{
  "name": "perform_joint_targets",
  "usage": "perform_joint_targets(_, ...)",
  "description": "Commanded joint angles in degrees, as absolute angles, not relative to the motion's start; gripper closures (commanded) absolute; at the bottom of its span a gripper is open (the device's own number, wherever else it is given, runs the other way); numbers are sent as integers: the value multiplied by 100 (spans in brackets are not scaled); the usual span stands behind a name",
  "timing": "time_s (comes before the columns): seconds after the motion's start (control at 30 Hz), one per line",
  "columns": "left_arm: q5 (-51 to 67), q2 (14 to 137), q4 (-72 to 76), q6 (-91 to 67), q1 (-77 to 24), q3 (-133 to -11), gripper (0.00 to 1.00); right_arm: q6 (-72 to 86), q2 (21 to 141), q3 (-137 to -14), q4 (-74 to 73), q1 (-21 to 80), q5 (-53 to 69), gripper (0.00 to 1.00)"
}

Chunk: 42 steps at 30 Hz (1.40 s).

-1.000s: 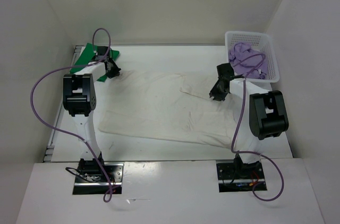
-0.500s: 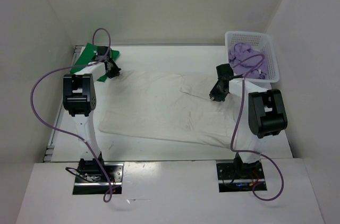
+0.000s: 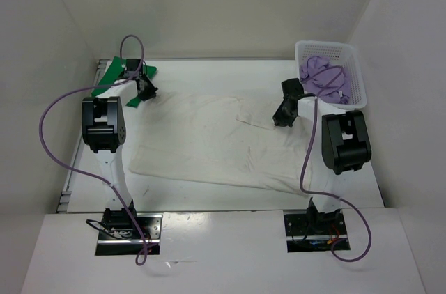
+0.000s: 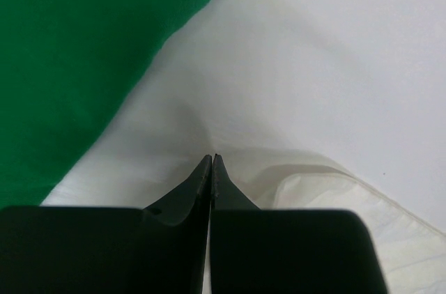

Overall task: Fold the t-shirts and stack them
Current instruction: Grap the side of the flattened tshirt furthest away from the robot with both arms, then fold the other side of the tshirt into a rectangle

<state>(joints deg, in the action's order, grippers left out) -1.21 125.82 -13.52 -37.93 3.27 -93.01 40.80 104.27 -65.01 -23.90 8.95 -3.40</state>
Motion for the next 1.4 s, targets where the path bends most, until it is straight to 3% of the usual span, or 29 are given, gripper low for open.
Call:
perform_joint_targets(0.0,-132,12638,-1309,-3884,457,-9738,100,3955,10625,-7258,-2337,800,-352,100)
perform_joint_targets(0.2,-27,12569,-1371,-3937,711,-9862,100,3779,11364,-8996,-2733,800,-106,100)
perform_joint_targets(0.33,26,12113,-1083,-3998,712,-9249,100,3727,11330,-9281,-2935,800,9,100)
perform_joint_targets(0.5,140,11629,-940,-3999,712,-8596,100,3727,10601,-8589,-2997,800,176,100)
perform_joint_targets(1.03,141,9599,-1002,-4052,1099,-7085,100,4227,6435,-5689,-4587,738,675,100)
perform_joint_targets(1.23,79,8904,-1002,-4184,1424,-6207,100,4386,5512,-5388,-5509,738,853,100)
perform_joint_targets(1.37,158,8693,-1002,-4307,1477,-6144,100,4438,5317,-5932,-6046,738,1159,100)
